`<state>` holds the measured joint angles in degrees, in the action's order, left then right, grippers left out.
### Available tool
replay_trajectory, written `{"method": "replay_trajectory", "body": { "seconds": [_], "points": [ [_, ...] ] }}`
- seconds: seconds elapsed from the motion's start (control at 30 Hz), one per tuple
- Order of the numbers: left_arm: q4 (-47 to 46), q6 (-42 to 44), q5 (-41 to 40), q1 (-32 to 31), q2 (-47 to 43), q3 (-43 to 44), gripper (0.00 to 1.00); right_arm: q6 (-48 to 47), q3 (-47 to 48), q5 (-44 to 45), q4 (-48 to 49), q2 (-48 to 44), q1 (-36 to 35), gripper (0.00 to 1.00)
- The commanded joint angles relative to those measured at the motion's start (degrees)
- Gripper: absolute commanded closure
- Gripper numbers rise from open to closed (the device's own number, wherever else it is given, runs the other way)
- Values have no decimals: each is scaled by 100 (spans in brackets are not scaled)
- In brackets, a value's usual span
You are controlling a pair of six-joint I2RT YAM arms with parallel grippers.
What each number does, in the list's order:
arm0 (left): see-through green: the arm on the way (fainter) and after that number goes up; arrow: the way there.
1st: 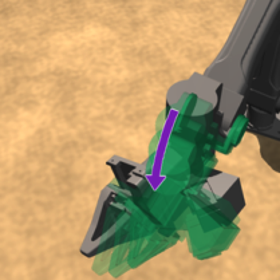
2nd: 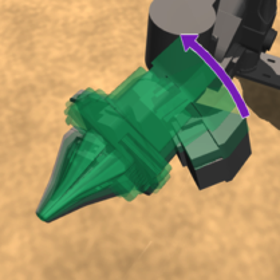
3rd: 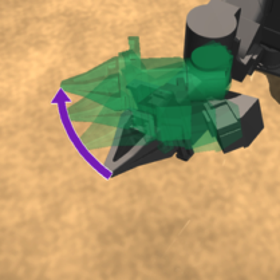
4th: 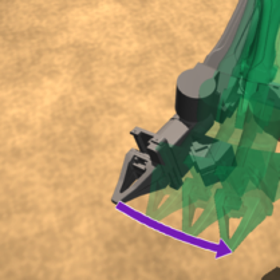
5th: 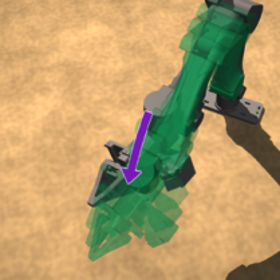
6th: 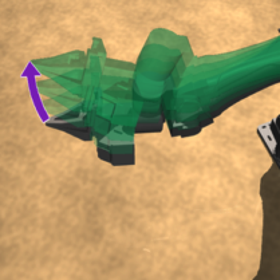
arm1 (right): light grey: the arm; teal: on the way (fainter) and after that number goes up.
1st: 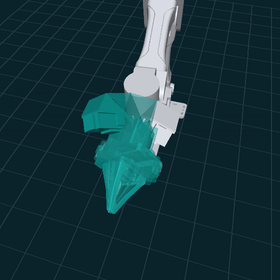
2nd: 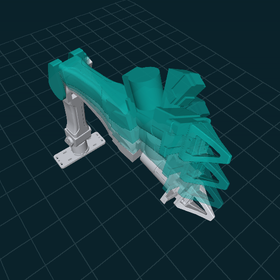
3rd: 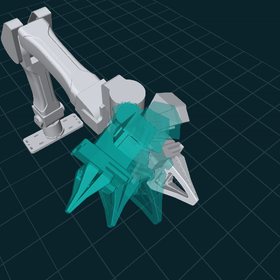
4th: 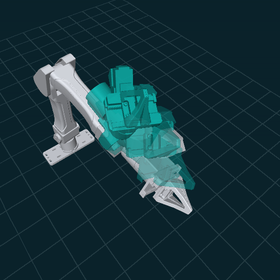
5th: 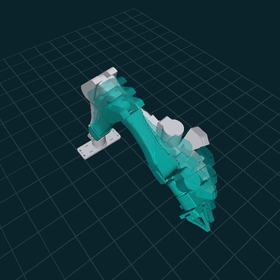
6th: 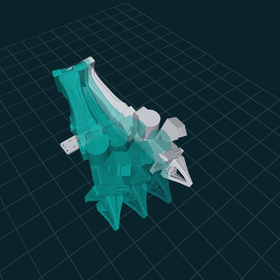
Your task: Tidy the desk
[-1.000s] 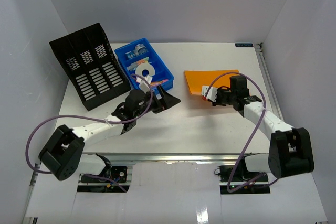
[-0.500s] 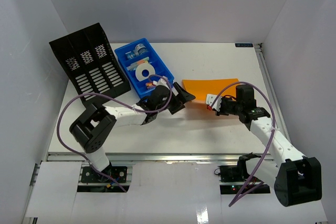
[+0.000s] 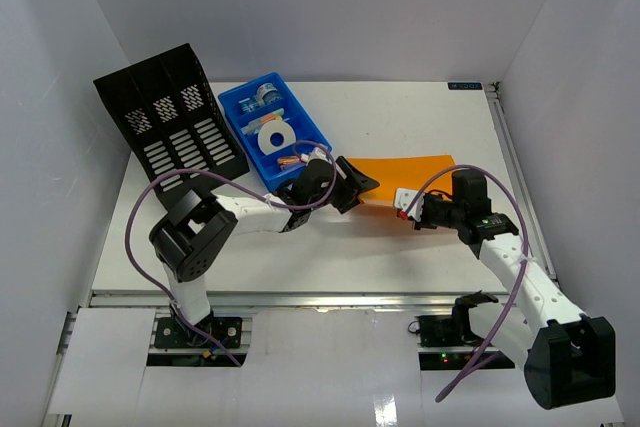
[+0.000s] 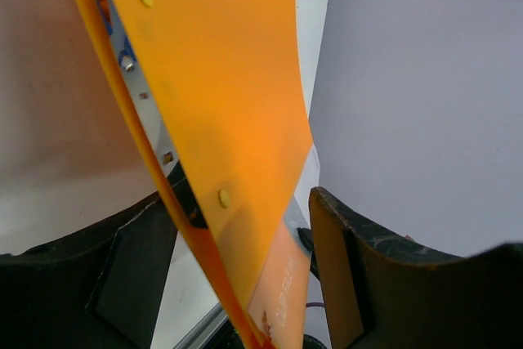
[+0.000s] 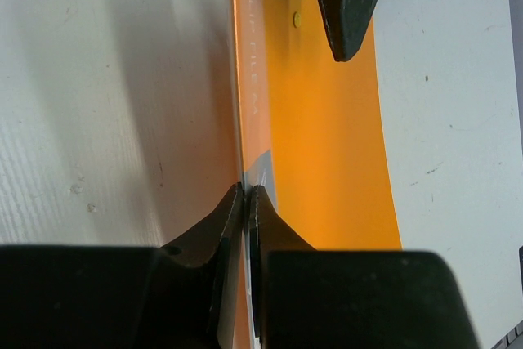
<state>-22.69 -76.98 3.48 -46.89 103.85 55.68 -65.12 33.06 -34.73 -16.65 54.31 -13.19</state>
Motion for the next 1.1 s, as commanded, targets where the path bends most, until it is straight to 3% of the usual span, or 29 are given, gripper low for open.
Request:
{"method": "replay_trajectory", "body": {
  "seconds": [0.0,0.1,0.23,0.37,0.4,0.5,0.7,1.07],
  "points": [
    [-230,0,186,-39,89,218,43,-4,-76,-413,-150,-291,9,92],
    [-331,85,318,-39,108,239,68,39,-170,-467,-195,-470,9,92],
    [-437,298,552,-39,102,306,90,86,-263,-507,-257,-660,9,92],
    [-362,765,788,-39,8,433,100,215,-280,-560,-330,-771,9,87],
    [-254,990,810,-39,-28,491,100,316,-266,-553,-338,-821,9,83],
    [-65,1441,822,-48,-302,542,100,530,-231,-525,-341,-1038,9,53],
    [746,2541,507,-47,-1011,637,100,1098,90,-704,-492,-1401,10,20],
    [3150,4290,-918,39,-3192,1235,100,2287,1061,-727,-718,-2021,35,16]
  ]
}}
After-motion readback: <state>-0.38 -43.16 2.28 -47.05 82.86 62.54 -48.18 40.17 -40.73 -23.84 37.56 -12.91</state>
